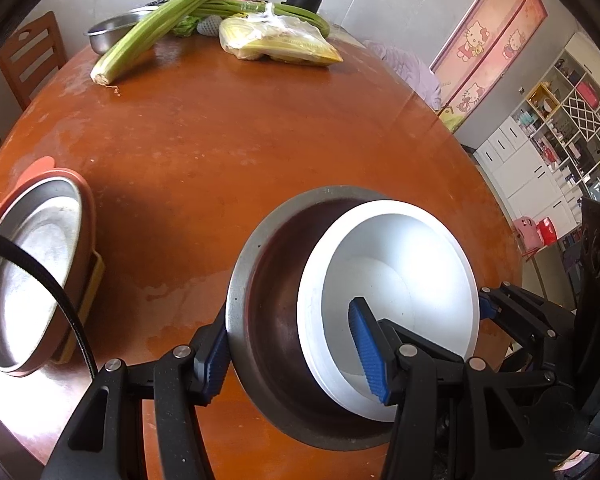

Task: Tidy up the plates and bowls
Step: 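Carry the steel bowl stack with the left tool toward the orange plate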

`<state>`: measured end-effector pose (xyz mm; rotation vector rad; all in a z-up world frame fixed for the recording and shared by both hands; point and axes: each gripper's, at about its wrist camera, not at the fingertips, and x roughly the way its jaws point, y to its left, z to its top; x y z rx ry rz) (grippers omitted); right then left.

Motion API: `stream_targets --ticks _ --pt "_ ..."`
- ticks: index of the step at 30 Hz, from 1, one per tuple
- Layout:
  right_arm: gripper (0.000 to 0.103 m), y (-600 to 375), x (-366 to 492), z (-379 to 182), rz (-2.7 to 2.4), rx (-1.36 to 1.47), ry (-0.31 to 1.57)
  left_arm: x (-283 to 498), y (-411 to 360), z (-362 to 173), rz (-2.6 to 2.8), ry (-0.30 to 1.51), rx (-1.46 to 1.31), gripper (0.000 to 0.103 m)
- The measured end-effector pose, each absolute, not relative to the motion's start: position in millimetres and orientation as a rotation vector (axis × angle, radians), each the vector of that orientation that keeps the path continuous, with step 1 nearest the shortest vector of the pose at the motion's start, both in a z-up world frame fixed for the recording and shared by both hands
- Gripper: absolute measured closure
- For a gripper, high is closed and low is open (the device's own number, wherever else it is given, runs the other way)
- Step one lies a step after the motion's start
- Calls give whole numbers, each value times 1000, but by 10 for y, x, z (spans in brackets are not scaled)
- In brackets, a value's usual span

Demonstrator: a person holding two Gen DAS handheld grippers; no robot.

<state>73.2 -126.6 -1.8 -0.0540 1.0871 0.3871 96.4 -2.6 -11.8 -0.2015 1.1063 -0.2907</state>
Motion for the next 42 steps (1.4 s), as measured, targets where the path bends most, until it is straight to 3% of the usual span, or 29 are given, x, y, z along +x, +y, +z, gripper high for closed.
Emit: stream_targets --ticks 42 --pt "37 363 1055 647 629 -214 930 880 1547 580 -39 897 -323 46"
